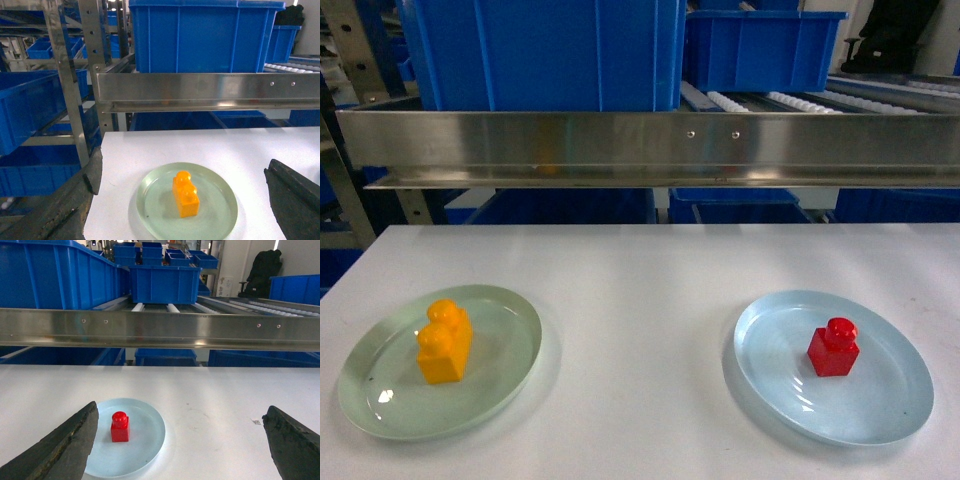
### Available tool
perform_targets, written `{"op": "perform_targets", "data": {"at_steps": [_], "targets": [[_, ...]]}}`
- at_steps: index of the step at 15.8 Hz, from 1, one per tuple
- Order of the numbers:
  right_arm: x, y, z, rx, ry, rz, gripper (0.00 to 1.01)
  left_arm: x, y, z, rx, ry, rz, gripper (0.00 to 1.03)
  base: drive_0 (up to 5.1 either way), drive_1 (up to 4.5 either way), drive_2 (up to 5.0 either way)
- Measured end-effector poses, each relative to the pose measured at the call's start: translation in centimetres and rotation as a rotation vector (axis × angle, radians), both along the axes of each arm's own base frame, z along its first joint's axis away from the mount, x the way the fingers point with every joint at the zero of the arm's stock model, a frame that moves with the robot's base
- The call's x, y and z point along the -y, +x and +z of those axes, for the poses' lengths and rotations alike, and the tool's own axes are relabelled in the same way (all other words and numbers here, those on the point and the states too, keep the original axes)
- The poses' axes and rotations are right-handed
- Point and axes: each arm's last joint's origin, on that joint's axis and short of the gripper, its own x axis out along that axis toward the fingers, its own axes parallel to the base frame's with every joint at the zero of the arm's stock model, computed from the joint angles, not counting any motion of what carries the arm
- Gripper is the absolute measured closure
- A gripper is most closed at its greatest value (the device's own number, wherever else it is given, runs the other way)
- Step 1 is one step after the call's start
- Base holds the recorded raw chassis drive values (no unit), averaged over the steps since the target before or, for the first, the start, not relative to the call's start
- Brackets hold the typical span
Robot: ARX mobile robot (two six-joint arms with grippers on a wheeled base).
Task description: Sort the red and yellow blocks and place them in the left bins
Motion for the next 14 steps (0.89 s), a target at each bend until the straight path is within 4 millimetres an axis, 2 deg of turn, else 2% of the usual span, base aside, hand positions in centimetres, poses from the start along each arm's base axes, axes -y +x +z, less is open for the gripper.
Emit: {"op": "perform_targets", "data": {"at_steps": [6,8,9,10,11,12,13,14], "targets": [[0.0,0.0,0.0,0.0,0.0,0.0,0.03,0.0,0.0,0.0,0.0,0.0,0.0,0.05,0.0,0.0,0.0],[0.0,0.5,0.5,0.037,0.001,0.033,0.03,-0.4,0.4,0.1,-0.003,-0.015,0.004,0.05,0.0,0.0,0.0],[0.0,1.3,0.7,0.017,0.001,0.044,0.03,-0.8,1.2,0.3,-0.03,-0.03,0.0,0.05,0.0,0.0,0.0],[0.0,2.7,1.8,0.024,0.0,0.057,0.03,-1.3,2.6,1.5,-0.033,-0.054,-0.006,0.05,0.0,0.0,0.0],[0.0,4.2,3.8,0.074,-0.005,0.06,0.03,-1.7,4.3,3.7,0.009,-0.068,-0.019,0.05,0.0,0.0,0.0],[-0.3,6.0,5.7,0.111,-0.016,0.079,0.03,-1.9,6.3,5.6,0.028,-0.076,-0.05,0.05,0.0,0.0,0.0],[-0.7,8.0,6.7,0.089,-0.037,0.11,0.03,-2.2,8.4,6.7,0.015,-0.103,-0.062,0.05,0.0,0.0,0.0],[-1.1,10.0,6.7,0.065,-0.053,0.129,0.03,-2.3,10.8,7.0,-0.04,-0.122,-0.085,0.05,0.0,0.0,0.0]]}}
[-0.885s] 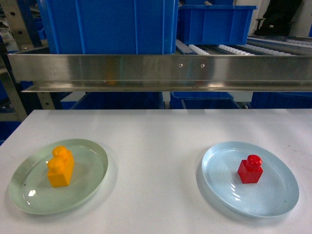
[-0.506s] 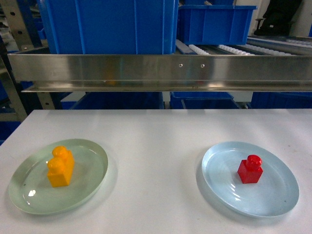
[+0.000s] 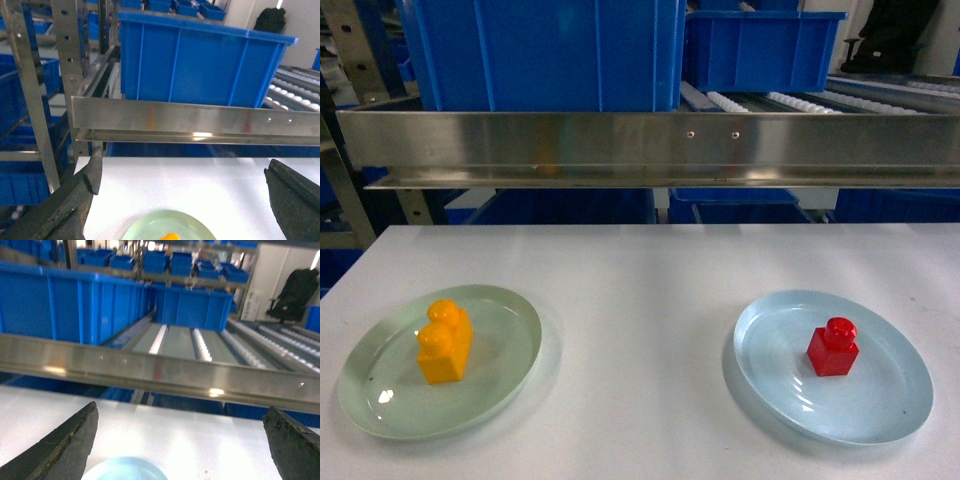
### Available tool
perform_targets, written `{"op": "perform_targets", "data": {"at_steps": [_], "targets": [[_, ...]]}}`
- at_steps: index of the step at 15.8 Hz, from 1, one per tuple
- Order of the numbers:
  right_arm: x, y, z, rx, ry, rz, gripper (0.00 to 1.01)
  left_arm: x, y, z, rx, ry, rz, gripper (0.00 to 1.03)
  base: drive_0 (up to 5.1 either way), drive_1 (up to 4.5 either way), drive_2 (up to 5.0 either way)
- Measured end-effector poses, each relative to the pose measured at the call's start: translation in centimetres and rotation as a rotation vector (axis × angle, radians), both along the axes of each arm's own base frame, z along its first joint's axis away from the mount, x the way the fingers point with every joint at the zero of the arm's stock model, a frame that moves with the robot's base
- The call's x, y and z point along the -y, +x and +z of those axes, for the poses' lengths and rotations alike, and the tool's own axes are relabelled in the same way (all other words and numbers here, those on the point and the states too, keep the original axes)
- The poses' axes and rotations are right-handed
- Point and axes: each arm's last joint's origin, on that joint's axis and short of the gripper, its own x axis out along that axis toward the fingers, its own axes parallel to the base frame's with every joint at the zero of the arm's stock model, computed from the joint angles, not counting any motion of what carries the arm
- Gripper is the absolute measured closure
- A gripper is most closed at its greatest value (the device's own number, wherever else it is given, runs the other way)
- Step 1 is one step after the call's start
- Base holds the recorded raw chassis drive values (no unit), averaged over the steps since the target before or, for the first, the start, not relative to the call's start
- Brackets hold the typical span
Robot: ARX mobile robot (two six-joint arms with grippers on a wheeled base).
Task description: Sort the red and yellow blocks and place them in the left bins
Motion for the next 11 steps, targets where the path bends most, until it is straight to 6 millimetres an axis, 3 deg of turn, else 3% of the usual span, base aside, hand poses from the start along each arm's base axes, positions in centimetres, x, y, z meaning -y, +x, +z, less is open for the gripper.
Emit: {"op": "perform_targets", "data": {"at_steps": [4,6,8,9,11], "targets": [[-1.4,8.8,-1.5,-0.213,-0.043,0.079,0.03,0.9,10.5,-0.1,-0.101,0.015,-0.019,0.05,0.0,0.0,0.0],[-2.4,12.1,-3.8,-0.312,-0.049,0.117,0.03,1.5,14.0,-2.7,-0.149,0.009,-0.067,0.05,0.0,0.0,0.0],[-2.9,13.3,-7.9,-0.448,-0.069,0.132,0.03,1.7,13.9,-5.0,-0.237,0.003,-0.073,0.05,0.0,0.0,0.0],[-2.9,13.5,-9.5,-0.499,-0.089,0.134,0.03,1.6,13.9,-4.5,-0.213,0.005,-0.07,0.05,0.0,0.0,0.0],[-2.7,13.6,-10.4,-0.516,-0.095,0.131,0.03,1.4,13.9,-3.7,-0.183,0.007,-0.061,0.05,0.0,0.0,0.0]]}}
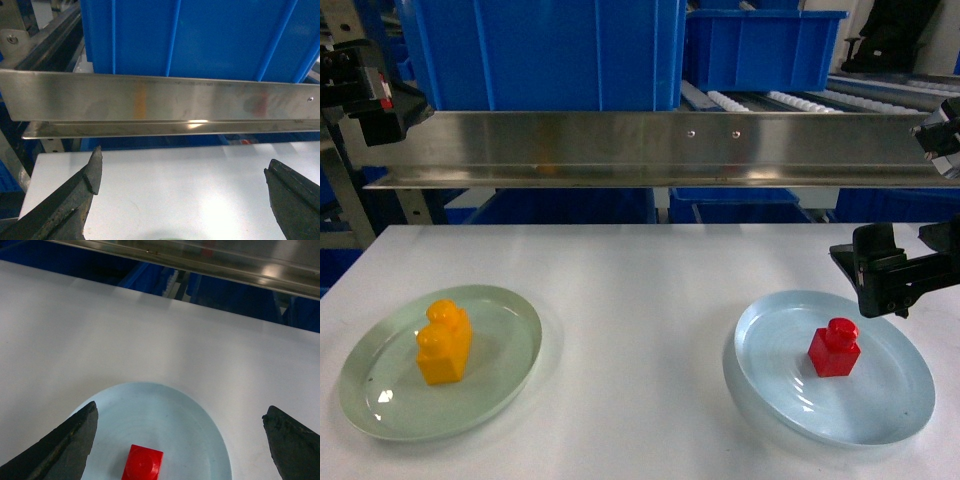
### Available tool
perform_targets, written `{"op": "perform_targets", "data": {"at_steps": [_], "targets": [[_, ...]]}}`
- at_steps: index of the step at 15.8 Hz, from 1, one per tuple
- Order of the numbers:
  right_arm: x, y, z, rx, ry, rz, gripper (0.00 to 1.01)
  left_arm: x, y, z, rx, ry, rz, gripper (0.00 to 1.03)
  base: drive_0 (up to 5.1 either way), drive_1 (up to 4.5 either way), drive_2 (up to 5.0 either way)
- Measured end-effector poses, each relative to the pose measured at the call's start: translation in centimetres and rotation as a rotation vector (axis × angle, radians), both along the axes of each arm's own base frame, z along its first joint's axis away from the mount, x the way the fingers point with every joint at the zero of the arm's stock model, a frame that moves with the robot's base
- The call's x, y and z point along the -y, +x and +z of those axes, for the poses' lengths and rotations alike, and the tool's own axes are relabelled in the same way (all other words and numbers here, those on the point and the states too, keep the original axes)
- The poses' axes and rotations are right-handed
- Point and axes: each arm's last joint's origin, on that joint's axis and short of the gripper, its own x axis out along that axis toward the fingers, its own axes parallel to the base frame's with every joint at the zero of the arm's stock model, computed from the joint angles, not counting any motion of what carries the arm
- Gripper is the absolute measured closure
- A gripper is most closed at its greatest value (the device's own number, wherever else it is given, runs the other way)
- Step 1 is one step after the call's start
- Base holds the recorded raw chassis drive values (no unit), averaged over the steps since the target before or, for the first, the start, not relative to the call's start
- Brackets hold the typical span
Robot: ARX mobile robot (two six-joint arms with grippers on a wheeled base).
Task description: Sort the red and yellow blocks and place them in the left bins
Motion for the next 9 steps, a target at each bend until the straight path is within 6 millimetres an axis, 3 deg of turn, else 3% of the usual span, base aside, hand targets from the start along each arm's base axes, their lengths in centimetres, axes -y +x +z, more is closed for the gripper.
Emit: {"op": "perform_targets", "data": {"at_steps": [5,9], "targets": [[-0.6,-1.1,-3.4,-0.079,-0.002,0.024,0.03,0.1,0.0,-0.1,-0.006,0.0,-0.003,0.05,0.0,0.0,0.0],[-0.7,-0.8,-5.3,-0.139,0.049,0.002,0.03,0.1,0.0,-0.1,-0.005,0.0,-0.003,0.05,0.0,0.0,0.0]]}}
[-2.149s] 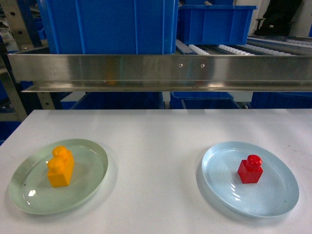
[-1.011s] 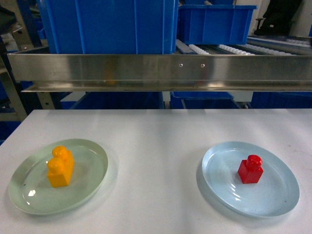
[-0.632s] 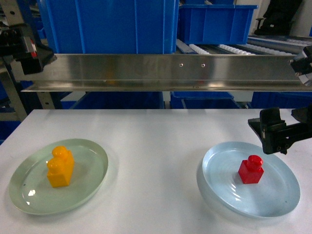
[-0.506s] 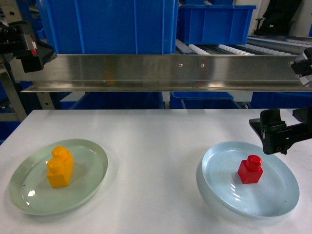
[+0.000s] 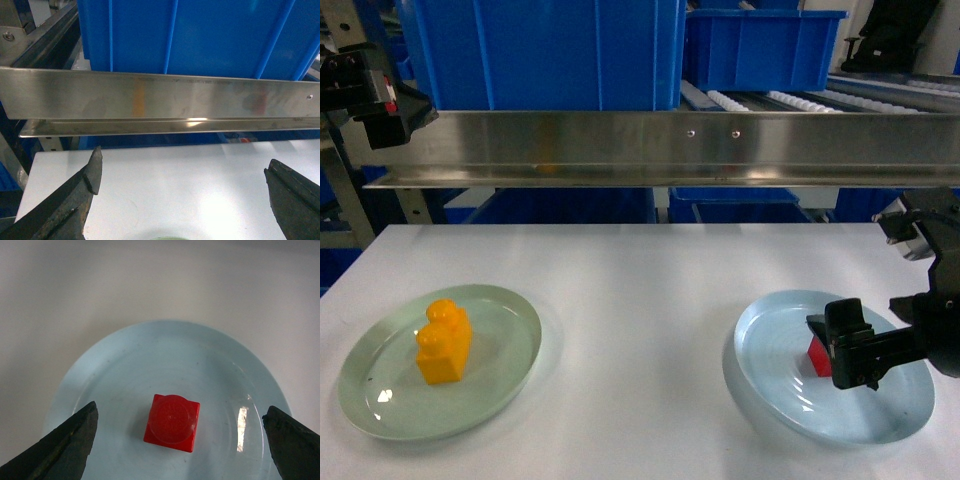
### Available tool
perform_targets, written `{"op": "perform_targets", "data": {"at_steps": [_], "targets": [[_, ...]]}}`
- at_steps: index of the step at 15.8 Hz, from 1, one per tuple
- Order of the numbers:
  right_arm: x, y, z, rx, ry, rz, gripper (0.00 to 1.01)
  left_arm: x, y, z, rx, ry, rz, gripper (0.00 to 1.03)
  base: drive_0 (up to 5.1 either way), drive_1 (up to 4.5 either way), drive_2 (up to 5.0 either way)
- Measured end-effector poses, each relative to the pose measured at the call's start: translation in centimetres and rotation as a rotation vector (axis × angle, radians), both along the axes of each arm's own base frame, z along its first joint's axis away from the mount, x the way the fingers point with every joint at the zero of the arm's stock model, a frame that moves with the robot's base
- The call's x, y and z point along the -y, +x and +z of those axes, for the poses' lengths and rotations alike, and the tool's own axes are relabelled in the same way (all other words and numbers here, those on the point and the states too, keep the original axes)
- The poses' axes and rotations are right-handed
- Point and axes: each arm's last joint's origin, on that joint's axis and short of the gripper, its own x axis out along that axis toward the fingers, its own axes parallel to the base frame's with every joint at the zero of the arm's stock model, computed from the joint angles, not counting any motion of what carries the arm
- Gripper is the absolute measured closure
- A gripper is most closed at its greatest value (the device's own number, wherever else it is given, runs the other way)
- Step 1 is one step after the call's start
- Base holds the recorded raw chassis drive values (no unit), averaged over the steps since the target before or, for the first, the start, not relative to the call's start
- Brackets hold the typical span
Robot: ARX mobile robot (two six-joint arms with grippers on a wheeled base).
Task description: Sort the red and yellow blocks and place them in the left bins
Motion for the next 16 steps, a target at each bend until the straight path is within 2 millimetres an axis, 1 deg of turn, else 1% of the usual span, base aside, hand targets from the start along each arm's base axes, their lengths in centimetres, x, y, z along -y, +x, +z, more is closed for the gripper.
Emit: {"op": "perform_targets", "data": {"at_steps": [3,6,9,10,11,12,14,16], "targets": [[0.5,0.9,-1.5,-0.047,0.02,-0.039,0.03,0.0,0.0,0.0,0.0,0.0,0.0,0.05,0.0,0.0,0.0],[0.3,2.4,-1.7,-0.054,0.029,-0.044,0.03,0.0,0.0,0.0,0.0,0.0,0.0,0.05,0.0,0.0,0.0],[-0.3,2.6,-2.2,-0.052,0.035,-0.043,0.03,0.0,0.0,0.0,-0.001,0.0,0.001,0.05,0.0,0.0,0.0],[-0.4,2.6,-3.1,-0.06,0.032,-0.055,0.03,0.0,0.0,0.0,0.0,0.0,0.0,0.05,0.0,0.0,0.0],[-0.2,2.3,-4.3,-0.086,0.016,-0.079,0.22,0.0,0.0,0.0,0.0,0.0,0.0,0.05,0.0,0.0,0.0],[-0.2,2.3,-4.4,-0.078,0.015,-0.083,0.35,0.0,0.0,0.0,0.0,0.0,0.0,0.05,0.0,0.0,0.0],[-0.2,2.1,-4.6,-0.073,0.014,-0.085,0.5,0.0,0.0,0.0,0.0,0.0,0.0,0.05,0.0,0.0,0.0],[-0.6,1.4,-4.8,-0.065,0.018,-0.078,0.71,0.0,0.0,0.0,0.0,0.0,0.001,0.05,0.0,0.0,0.0]]}}
